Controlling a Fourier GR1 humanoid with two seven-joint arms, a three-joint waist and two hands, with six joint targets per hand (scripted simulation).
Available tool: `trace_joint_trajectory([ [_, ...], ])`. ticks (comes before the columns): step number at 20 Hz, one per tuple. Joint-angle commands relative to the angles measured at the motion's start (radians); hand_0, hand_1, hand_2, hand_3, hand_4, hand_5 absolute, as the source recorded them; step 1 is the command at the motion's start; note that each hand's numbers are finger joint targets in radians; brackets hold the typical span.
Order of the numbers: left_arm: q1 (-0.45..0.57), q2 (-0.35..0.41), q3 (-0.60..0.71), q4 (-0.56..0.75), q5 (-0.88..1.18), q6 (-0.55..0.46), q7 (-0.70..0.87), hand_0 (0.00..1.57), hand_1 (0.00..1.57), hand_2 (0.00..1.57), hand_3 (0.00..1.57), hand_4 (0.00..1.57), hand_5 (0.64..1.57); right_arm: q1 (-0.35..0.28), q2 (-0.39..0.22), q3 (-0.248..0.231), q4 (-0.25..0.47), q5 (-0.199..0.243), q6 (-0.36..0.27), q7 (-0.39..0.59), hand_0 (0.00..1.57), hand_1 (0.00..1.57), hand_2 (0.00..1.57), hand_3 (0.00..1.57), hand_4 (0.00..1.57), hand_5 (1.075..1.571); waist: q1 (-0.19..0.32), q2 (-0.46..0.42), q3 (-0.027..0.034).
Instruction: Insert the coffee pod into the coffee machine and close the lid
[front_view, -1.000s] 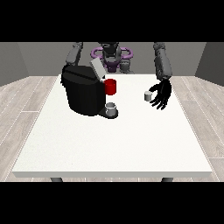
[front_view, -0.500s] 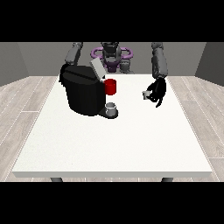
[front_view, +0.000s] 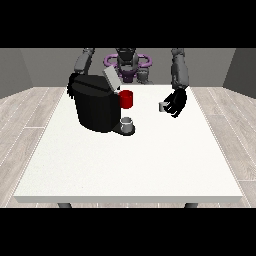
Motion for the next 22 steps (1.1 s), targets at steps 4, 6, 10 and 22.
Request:
trace_joint_trajectory([
  [4, -0.014, -0.062, -0.012, -0.044, 0.012, -0.090, 0.019, 1.44, 1.44, 1.42, 1.31, 0.61, 1.571, 0.028, -0.001, -0.045, 0.170, -0.002, -0.009, -0.103, 0.00, 0.00, 0.00, 0.00, 0.28, 1.571, 0.077, -0.085, -0.0022],
  [6, -0.032, -0.047, 0.048, 0.023, 0.041, -0.046, -0.025, 1.46, 1.46, 1.44, 1.35, 0.57, 1.571, 0.007, 0.015, 0.018, 0.037, 0.012, -0.011, -0.003, 0.00, 0.00, 0.00, 0.00, 0.29, 1.571, 0.017, -0.061, -0.0032],
  [10, -0.054, -0.039, 0.012, -0.026, 0.016, -0.123, 0.006, 1.40, 1.40, 1.38, 1.28, 0.60, 1.571, 0.025, -0.020, -0.010, 0.102, 0.008, 0.004, -0.010, 0.00, 0.00, 0.00, 0.00, 0.22, 1.571, 0.045, -0.131, -0.0027],
  [22, -0.127, -0.206, 0.012, -0.169, 0.064, -0.208, 0.254, 1.19, 1.19, 1.25, 1.30, 0.57, 1.571, 0.028, -0.052, -0.056, 0.239, 0.005, 0.002, -0.073, 0.00, 0.00, 0.00, 0.00, 0.23, 1.571, 0.090, -0.216, -0.0024],
])
